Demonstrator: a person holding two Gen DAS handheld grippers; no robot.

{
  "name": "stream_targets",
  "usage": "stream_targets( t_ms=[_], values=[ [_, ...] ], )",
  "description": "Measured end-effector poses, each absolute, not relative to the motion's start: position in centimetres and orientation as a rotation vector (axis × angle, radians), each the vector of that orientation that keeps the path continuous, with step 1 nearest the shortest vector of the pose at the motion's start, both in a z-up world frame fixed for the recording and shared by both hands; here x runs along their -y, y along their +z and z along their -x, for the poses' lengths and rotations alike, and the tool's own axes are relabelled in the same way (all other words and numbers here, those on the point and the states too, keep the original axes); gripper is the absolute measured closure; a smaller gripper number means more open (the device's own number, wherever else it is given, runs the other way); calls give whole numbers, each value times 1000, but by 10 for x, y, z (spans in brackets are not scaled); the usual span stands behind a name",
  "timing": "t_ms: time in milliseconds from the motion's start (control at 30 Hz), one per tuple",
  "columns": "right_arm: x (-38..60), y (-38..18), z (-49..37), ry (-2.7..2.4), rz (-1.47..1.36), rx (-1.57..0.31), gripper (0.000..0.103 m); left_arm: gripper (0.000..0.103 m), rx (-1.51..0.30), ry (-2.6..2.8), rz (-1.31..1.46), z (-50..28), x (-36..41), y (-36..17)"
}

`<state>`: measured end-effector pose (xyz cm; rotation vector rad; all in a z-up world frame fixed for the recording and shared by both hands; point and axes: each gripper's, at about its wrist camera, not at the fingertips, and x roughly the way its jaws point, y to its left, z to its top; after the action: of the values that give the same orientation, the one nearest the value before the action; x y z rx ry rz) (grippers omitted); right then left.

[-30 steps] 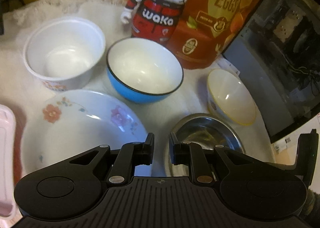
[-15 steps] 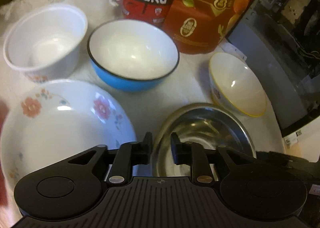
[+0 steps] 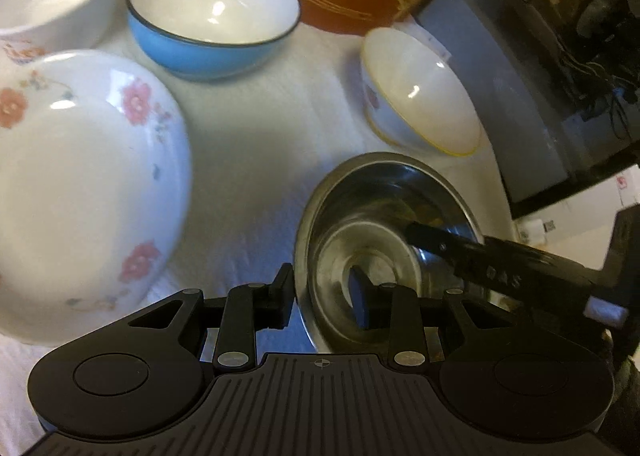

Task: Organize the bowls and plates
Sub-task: 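Close the right gripper on the steel bowl rim and lift it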

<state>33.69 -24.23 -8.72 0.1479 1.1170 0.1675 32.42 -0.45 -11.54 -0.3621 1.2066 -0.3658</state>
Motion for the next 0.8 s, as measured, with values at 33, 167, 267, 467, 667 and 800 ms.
stream_targets(
  t_ms=[33, 167, 267, 467, 667, 800],
  values=[
    [243, -87, -338, 166, -145, -1118, 51, 70, -1204, -371, 364, -325, 4, -115],
    [238, -89, -340, 172, -107, -1122, 50, 71, -1197, -372, 399, -322, 0, -116],
    [234, -87, -341, 180, -79, -1123, 49, 71, -1197, -373, 402, -322, -1, -115],
    [231, -72, -342, 169, 3, -1073, 40, 71, -1116, -332, 419, -321, -23, -94],
    [234, -80, -347, 166, -32, -1139, 37, 71, -1106, -302, 445, -320, -34, -91],
    [232, -86, -344, 186, -75, -1171, 37, 71, -1145, -342, 433, -314, -19, -102]
  ],
)
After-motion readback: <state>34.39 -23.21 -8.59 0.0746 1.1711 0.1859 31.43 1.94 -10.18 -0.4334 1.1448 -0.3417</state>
